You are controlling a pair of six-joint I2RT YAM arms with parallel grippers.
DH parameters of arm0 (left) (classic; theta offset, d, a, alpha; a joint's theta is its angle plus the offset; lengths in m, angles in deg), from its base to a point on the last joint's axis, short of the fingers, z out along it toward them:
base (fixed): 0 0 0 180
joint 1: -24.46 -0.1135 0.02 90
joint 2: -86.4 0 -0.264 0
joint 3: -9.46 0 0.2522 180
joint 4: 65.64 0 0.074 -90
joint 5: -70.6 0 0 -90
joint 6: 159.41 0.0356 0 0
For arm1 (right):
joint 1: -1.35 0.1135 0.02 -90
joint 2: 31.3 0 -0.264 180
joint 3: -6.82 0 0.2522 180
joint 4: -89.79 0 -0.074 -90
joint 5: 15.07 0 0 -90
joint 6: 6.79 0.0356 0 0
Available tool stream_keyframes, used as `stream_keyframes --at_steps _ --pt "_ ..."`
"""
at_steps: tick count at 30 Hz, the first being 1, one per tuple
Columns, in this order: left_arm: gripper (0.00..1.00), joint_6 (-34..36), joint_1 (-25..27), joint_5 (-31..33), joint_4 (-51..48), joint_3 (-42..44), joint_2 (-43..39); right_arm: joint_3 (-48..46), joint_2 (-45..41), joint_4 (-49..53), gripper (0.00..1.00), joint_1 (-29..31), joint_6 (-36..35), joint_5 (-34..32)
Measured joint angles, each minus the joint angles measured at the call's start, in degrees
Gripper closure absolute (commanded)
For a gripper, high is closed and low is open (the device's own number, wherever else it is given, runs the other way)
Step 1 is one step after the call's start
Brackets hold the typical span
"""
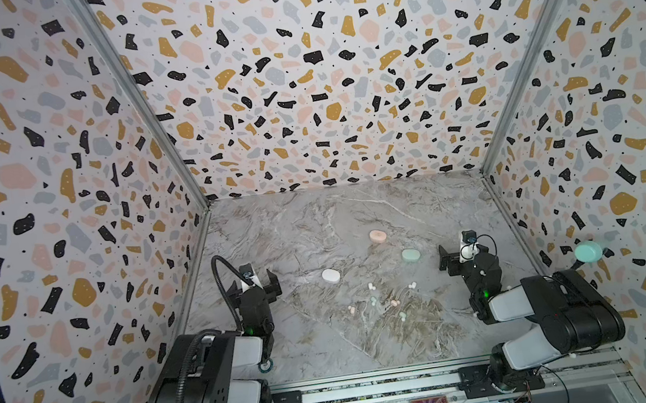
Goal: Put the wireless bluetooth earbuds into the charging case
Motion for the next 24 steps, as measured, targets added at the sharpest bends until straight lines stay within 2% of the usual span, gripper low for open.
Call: stream_keyframes --at_steps 24 --pt "0.0 0.8 0.1 0.8 3.0 0.0 0.0 0.1 0.0 -2.2 0.01 -0.2 -0.5 -0.2"
